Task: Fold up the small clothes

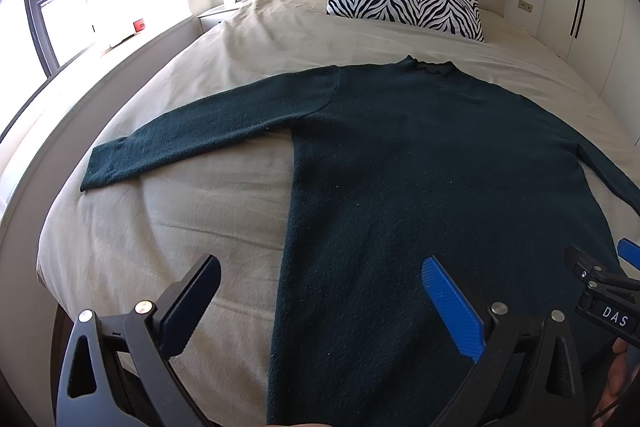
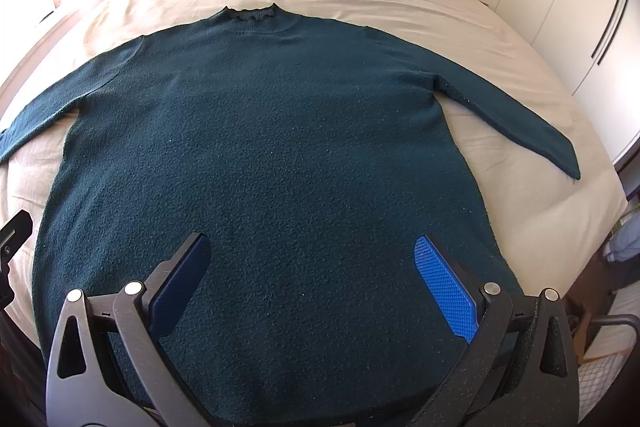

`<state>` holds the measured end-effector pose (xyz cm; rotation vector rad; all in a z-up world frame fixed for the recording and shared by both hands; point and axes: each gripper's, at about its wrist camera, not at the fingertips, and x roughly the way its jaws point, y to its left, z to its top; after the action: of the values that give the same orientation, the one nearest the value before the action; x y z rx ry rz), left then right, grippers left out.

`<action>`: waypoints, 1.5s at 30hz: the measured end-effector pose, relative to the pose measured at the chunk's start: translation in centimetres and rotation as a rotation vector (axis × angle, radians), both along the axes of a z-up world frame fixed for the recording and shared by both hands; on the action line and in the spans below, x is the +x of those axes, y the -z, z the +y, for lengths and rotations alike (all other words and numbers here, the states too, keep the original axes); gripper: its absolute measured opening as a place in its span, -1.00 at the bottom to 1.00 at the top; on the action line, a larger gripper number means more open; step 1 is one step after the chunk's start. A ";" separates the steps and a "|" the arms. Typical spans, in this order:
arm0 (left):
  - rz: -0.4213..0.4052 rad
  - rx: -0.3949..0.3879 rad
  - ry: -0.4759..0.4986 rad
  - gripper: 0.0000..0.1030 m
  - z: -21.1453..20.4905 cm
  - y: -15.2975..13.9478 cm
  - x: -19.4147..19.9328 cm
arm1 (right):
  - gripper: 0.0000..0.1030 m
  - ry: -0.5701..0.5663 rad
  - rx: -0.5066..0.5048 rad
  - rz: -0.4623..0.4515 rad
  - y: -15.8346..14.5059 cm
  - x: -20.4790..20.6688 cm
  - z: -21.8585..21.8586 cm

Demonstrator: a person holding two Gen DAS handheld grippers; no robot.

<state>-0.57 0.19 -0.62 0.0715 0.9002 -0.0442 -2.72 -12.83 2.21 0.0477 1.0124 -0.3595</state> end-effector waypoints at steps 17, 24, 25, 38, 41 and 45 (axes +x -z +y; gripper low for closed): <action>0.004 -0.002 0.000 1.00 0.2 0.1 0.0 | 1.00 0.002 0.004 0.004 0.7 0.1 0.4; 0.004 -0.002 0.001 1.00 0.2 0.1 0.1 | 1.00 0.002 0.005 0.005 1.0 0.0 0.6; 0.005 -0.003 0.000 1.00 0.3 0.2 0.0 | 1.00 0.002 0.005 0.006 0.9 0.1 0.5; 0.008 -0.004 0.000 1.00 0.6 0.4 -0.3 | 1.00 0.002 0.007 0.009 1.1 0.1 0.6; 0.009 -0.006 0.001 1.00 0.7 0.4 -0.4 | 1.00 0.003 0.009 0.010 1.2 0.0 0.6; 0.010 -0.005 0.003 1.00 0.8 0.5 -0.4 | 1.00 0.004 0.010 0.010 1.3 0.0 0.6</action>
<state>-1.02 0.98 -1.15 0.0677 0.9098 -0.0496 -2.74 -12.19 0.88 0.0568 1.0243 -0.3584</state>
